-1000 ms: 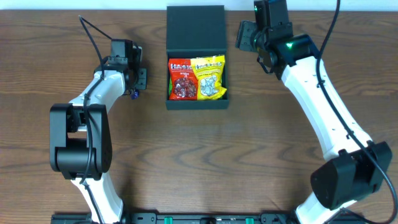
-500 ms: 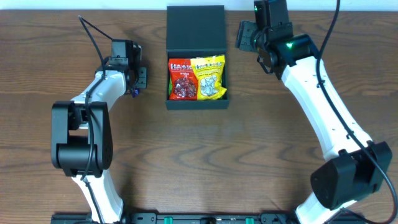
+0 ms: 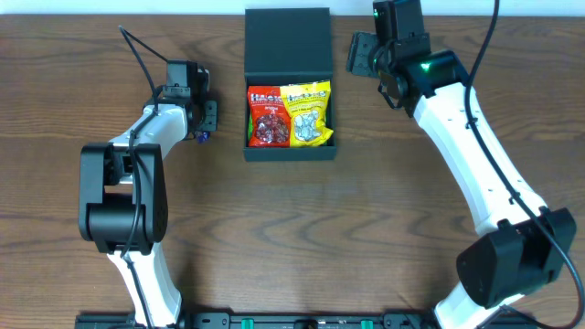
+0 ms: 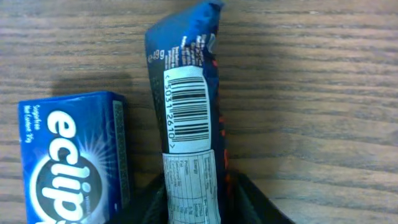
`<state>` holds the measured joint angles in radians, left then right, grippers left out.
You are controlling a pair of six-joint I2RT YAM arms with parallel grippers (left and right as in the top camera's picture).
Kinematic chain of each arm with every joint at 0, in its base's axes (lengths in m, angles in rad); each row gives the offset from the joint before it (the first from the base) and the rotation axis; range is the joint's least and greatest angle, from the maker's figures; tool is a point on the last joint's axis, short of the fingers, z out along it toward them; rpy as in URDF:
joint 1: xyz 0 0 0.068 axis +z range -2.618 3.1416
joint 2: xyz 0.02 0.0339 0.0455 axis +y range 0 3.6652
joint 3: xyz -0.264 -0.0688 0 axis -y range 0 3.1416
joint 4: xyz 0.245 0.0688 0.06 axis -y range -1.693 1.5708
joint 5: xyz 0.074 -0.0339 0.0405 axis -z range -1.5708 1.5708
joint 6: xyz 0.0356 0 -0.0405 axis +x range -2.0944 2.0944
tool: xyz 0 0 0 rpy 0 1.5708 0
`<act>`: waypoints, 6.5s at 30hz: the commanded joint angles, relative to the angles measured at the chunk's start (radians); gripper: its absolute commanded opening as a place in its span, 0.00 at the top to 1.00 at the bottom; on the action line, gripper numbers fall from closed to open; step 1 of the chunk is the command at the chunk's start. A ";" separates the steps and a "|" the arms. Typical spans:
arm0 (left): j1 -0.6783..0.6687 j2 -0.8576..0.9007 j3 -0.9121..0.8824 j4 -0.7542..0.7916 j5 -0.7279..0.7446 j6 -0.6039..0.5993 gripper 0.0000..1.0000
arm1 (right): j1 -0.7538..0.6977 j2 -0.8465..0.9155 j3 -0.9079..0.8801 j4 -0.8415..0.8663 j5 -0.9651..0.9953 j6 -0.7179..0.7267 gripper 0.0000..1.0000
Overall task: Pack container
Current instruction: 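Grasp the blue snack bar with the left gripper, then carry the blue bar over the box and drop it in with left gripper, then move left gripper back to the blue Eclipse mints tin and grasp it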
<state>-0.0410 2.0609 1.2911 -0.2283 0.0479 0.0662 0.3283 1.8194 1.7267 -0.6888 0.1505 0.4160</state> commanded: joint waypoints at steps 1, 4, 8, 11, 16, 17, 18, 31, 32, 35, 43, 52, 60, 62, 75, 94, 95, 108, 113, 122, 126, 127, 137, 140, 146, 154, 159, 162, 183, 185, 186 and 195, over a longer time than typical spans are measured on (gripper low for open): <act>0.003 0.021 0.002 -0.002 -0.007 -0.003 0.77 | -0.009 0.003 0.006 -0.003 0.000 -0.014 0.34; 0.003 0.021 0.002 -0.003 -0.007 -0.003 0.85 | -0.010 0.003 0.006 -0.003 0.004 -0.014 0.34; 0.003 0.016 0.002 -0.016 -0.007 -0.003 0.94 | -0.026 0.003 0.006 -0.003 0.010 -0.014 0.34; 0.003 -0.010 0.003 -0.033 -0.007 -0.003 0.94 | -0.050 0.003 0.006 -0.004 0.010 -0.014 0.34; 0.003 -0.105 0.014 -0.055 -0.006 -0.004 0.94 | -0.081 0.003 0.006 -0.004 0.009 -0.014 0.34; 0.002 -0.130 0.015 -0.055 -0.006 -0.013 0.94 | -0.087 0.003 0.006 -0.004 0.008 -0.013 0.34; 0.001 -0.160 0.015 -0.055 -0.005 -0.028 0.94 | -0.092 0.003 0.006 -0.004 0.006 -0.013 0.34; -0.139 -0.325 0.014 -0.111 0.109 -0.153 0.94 | -0.119 0.003 0.006 -0.003 0.006 -0.013 0.32; -0.160 -0.323 0.014 -0.110 0.103 -0.153 0.94 | -0.119 0.003 0.006 -0.003 0.006 -0.013 0.32; -0.218 -0.319 0.014 -0.108 0.059 -0.153 0.94 | -0.119 0.003 0.006 -0.003 0.006 -0.013 0.31; -0.296 -0.247 0.013 -0.107 0.050 -0.215 0.94 | -0.119 0.003 0.006 -0.006 0.005 -0.013 0.30; -0.300 -0.215 0.013 -0.105 0.049 -0.290 0.90 | -0.119 0.003 0.006 -0.033 0.003 -0.013 0.29; -0.300 -0.224 0.014 -0.100 0.050 -0.299 0.37 | -0.119 0.003 0.006 -0.048 0.003 -0.014 0.28; -0.299 -0.239 0.015 -0.093 0.049 -0.298 0.38 | -0.119 0.003 0.006 -0.049 0.003 -0.014 0.28; -0.290 -0.375 0.015 0.019 0.026 -0.191 0.87 | -0.119 0.003 0.006 -0.048 0.003 -0.013 0.28; -0.306 -0.136 0.015 0.136 0.290 -0.148 0.94 | -0.119 0.003 0.006 -0.048 0.003 -0.013 0.27; -0.306 -0.130 0.015 0.136 0.280 -0.147 0.94 | -0.119 0.003 0.006 -0.048 0.003 -0.013 0.27; -0.305 -0.098 0.015 0.138 0.108 -0.149 0.94 | -0.119 0.003 0.006 -0.049 0.003 -0.013 0.27; -0.304 -0.100 0.015 0.135 0.059 -0.153 0.94 | -0.119 0.003 0.006 -0.053 0.003 -0.014 0.27; -0.304 -0.127 0.015 0.136 -0.015 -0.159 0.94 | -0.119 0.003 0.006 -0.053 0.003 -0.013 0.27; -0.304 -0.134 0.015 0.134 -0.058 -0.155 0.94 | -0.119 0.003 0.006 -0.052 0.003 -0.013 0.26; -0.304 -0.134 0.015 0.130 -0.058 -0.156 0.94 | -0.119 0.003 0.006 -0.052 0.003 -0.013 0.27; -0.304 -0.183 0.015 0.137 -0.055 -0.155 0.94 | -0.118 0.003 0.006 -0.053 0.002 -0.013 0.27; -0.304 -0.225 0.016 0.135 -0.056 -0.155 0.94 | -0.118 0.003 0.006 -0.053 0.002 -0.013 0.27; -0.303 -0.264 0.015 0.099 -0.099 -0.125 0.94 | -0.118 0.003 0.006 -0.061 0.003 -0.013 0.27; -0.180 -0.264 0.015 -0.037 -0.238 -0.126 0.94 | -0.119 0.003 0.006 -0.080 0.003 -0.013 0.27; -0.062 -0.264 0.015 -0.061 -0.187 -0.109 0.92 | -0.119 0.003 0.006 -0.080 0.003 -0.013 0.26; -0.010 -0.254 0.014 -0.060 -0.103 -0.017 0.76 | -0.119 0.003 0.006 -0.079 0.003 -0.013 0.26; 0.100 -0.039 0.004 -0.068 -0.054 0.028 0.28 | -0.118 0.003 0.006 -0.083 0.002 -0.013 0.26; 0.100 -0.026 0.004 -0.061 -0.054 0.028 0.27 | -0.118 0.003 0.006 -0.085 0.002 -0.013 0.26; 0.100 -0.021 0.004 -0.056 -0.054 0.028 0.27 | -0.118 0.003 0.006 -0.087 0.002 -0.013 0.26; 0.100 -0.006 0.004 0.002 -0.050 0.028 0.32 | -0.118 0.003 0.006 -0.087 0.002 -0.013 0.26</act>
<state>0.0597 2.0399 1.2926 -0.2340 -0.0093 0.0841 0.2180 1.8194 1.7267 -0.7738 0.1505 0.4152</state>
